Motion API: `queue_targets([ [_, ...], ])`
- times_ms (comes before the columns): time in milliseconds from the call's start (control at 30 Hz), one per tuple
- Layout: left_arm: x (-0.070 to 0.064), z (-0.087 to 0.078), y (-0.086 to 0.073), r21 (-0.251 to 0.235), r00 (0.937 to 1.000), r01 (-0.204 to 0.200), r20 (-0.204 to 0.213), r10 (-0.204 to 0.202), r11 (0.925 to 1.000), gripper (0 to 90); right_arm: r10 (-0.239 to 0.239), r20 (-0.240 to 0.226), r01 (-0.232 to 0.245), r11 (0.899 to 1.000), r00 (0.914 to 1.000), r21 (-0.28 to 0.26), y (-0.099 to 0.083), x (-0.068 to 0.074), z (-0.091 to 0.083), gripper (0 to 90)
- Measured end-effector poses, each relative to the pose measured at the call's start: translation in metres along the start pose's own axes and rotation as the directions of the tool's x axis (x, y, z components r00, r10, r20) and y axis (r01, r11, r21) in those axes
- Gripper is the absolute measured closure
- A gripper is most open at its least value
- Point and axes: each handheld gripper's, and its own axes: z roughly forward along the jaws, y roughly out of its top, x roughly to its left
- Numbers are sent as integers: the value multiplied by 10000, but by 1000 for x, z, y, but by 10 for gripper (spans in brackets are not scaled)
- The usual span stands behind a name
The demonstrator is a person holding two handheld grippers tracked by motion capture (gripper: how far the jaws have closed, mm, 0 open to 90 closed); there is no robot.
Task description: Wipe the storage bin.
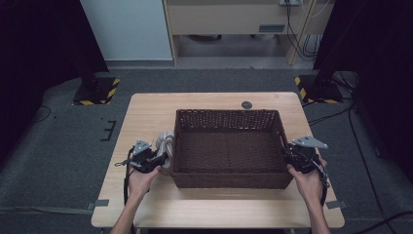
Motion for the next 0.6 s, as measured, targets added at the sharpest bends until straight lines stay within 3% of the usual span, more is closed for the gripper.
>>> queue_targets([
  [67, -2, 10, -4, 408, 9994, -271, -203, 279, 9988, 638, -153, 54, 153, 9999, 9999, 7, 0, 1, 0, 675],
  [133, -2, 15, -6, 326, 9994, -219, -250, 227, 9992, 637, -257, 77, 257, 9997, 9996, 5, 0, 2, 0, 669],
  [333, 4, 23, -13, 798, 9991, -218, -346, 246, 9966, 634, -188, 0, 188, 9998, 9998, -72, -1, 1, 1, 655],
  [500, 7, 13, -10, 591, 9994, -90, -329, 109, 9982, 634, -239, -398, 231, 9995, 9989, -215, -1, -2, 0, 577],
  [600, 10, -6, -3, -31, 9996, 67, -283, -68, 10000, 634, -164, -552, 146, 9994, 9983, -329, 0, -4, -2, 550],
])
